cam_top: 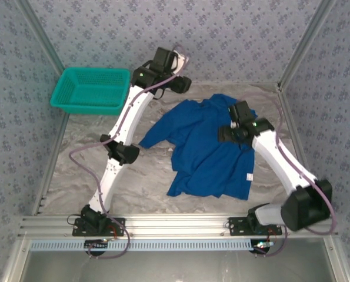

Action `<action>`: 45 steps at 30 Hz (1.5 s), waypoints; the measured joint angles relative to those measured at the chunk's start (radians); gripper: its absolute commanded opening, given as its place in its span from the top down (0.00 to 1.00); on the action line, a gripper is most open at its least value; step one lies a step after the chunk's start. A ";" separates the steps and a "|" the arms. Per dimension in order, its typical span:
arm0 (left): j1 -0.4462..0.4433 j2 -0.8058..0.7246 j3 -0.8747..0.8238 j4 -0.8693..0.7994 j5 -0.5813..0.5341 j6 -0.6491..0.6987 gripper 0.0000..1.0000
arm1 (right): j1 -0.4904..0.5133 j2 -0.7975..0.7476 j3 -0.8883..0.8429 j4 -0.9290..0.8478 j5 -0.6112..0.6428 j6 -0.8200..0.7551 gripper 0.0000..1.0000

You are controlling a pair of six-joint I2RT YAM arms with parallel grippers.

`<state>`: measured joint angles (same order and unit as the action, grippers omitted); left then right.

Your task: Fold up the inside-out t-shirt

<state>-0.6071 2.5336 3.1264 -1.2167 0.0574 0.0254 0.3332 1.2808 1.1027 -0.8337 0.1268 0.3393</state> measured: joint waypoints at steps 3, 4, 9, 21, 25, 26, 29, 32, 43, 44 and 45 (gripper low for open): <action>-0.092 0.009 0.002 -0.116 0.013 0.007 0.37 | -0.013 -0.074 -0.129 -0.082 -0.012 0.060 0.28; -0.114 0.014 0.000 -0.140 0.014 0.008 0.37 | -0.021 -0.085 -0.158 -0.096 -0.016 0.071 0.28; -0.206 -0.063 -0.236 -0.212 -0.056 0.067 0.33 | -0.080 -0.084 -0.225 -0.121 -0.045 0.081 0.28; -0.045 -0.709 -1.369 0.203 -0.181 0.056 0.28 | -0.086 0.037 -0.185 -0.060 -0.062 0.040 0.25; -0.044 -0.983 -1.770 0.380 -0.056 -0.037 0.31 | -0.105 0.035 -0.209 -0.069 -0.064 0.074 0.26; -0.059 -1.019 -1.835 0.411 -0.023 -0.056 0.32 | -0.111 0.034 -0.223 -0.071 -0.064 0.085 0.27; -0.142 -1.088 -2.029 0.530 0.071 -0.114 0.32 | -0.116 0.021 -0.277 -0.083 -0.063 0.134 0.27; -0.255 -1.091 -2.175 0.642 0.153 -0.163 0.31 | -0.113 -0.019 -0.331 -0.083 -0.066 0.196 0.29; -0.412 -1.040 -2.367 0.877 0.223 -0.226 0.35 | -0.071 -0.093 -0.446 -0.101 0.008 0.392 0.30; -0.414 -1.026 -2.370 0.893 0.224 -0.229 0.37 | -0.069 -0.087 -0.451 -0.101 0.007 0.402 0.32; -0.418 -1.015 -2.377 0.909 0.224 -0.231 0.39 | -0.068 -0.084 -0.457 -0.098 0.005 0.408 0.34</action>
<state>-1.0248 1.5185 0.7490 -0.3077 0.2813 -0.2054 0.2649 1.1973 0.6456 -0.9314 0.1322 0.7475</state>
